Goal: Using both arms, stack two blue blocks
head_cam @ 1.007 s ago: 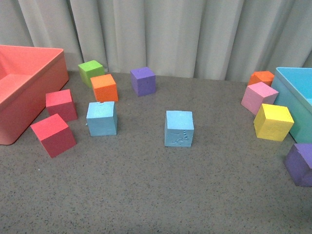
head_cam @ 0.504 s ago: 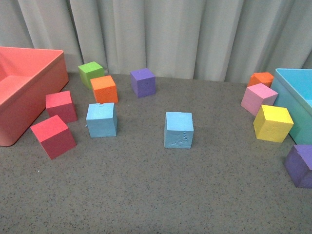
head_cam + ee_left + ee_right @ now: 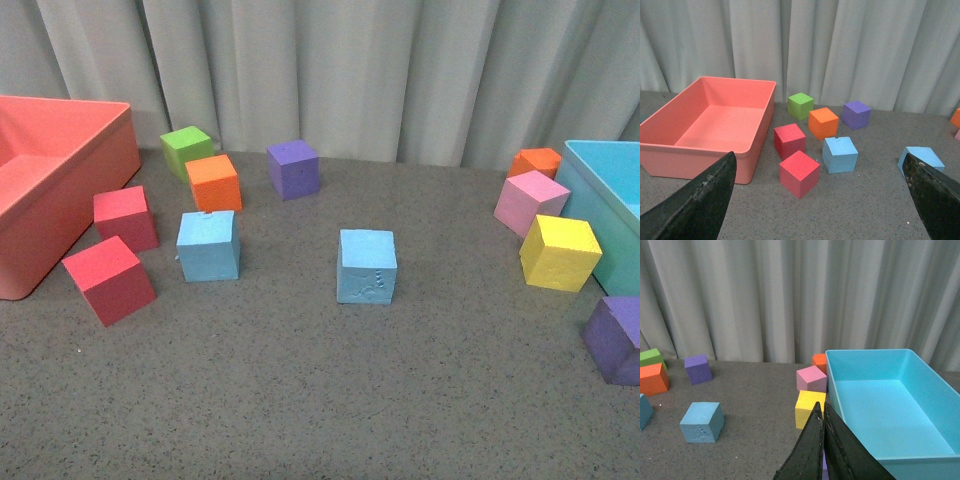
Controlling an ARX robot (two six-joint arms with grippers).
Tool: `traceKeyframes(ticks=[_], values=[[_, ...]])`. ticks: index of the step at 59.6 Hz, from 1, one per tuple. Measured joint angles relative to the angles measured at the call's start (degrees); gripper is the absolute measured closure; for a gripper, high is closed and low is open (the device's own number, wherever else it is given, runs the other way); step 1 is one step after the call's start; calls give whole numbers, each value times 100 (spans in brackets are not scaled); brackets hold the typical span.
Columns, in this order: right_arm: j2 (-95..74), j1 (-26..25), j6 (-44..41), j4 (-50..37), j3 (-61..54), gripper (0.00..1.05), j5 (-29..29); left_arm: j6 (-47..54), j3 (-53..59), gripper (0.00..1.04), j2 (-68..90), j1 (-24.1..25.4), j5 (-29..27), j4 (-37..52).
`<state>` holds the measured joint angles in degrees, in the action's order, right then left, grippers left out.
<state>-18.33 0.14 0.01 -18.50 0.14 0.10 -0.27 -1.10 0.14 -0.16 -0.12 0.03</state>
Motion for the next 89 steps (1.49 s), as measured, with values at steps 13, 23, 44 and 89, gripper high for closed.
traceKeyframes(ticks=[13,23,44,89], values=[[549,0,0,546,0,104,0,0,0,7,0,0,0,0],[815,0,0,811,0,104,0,0,0,7,0,0,0,0],[1805,0,-4,1843,2,84,-17,2,0,7,0,0,0,0],[1812,0,-2,1843,2,10,-17,-649,-3628,7,8365,-822,-459,1320]])
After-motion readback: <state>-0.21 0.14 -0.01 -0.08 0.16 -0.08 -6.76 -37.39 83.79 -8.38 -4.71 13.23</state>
